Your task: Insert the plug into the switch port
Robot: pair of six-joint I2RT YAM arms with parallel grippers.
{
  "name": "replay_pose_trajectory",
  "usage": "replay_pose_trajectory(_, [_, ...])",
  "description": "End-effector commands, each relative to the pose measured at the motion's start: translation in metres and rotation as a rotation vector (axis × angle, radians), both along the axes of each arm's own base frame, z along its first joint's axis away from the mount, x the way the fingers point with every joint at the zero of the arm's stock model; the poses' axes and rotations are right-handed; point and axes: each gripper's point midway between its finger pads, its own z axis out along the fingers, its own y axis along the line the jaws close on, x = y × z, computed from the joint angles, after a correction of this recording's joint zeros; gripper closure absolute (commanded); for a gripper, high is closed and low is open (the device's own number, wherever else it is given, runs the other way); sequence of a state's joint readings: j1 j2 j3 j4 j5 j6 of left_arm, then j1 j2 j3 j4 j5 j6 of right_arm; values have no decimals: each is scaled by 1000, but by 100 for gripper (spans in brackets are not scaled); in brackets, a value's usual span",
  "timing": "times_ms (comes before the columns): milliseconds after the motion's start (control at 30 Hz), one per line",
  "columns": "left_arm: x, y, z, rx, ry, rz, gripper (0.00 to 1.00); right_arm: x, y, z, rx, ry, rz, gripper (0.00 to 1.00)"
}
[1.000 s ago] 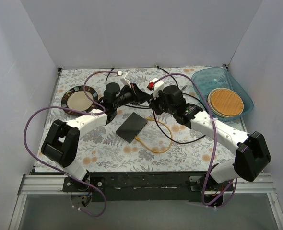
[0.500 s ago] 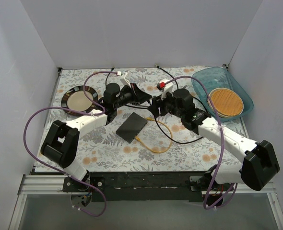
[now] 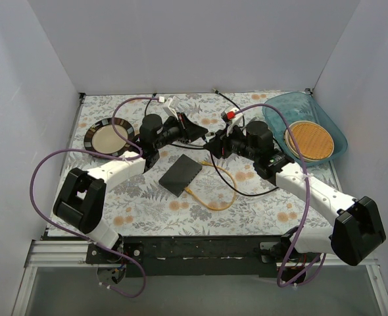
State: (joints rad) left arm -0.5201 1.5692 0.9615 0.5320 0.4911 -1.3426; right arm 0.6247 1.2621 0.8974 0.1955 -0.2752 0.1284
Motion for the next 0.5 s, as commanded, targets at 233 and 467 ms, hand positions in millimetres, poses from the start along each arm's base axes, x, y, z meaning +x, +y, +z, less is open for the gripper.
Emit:
replay_pose_trajectory(233, [-15, 2, 39, -46, -85, -33, 100, 13, 6, 3, 31, -19, -12, 68])
replay_pose_trajectory(467, [-14, 1, 38, -46, -85, -35, 100, 19, 6, 1, 38, -14, -26, 72])
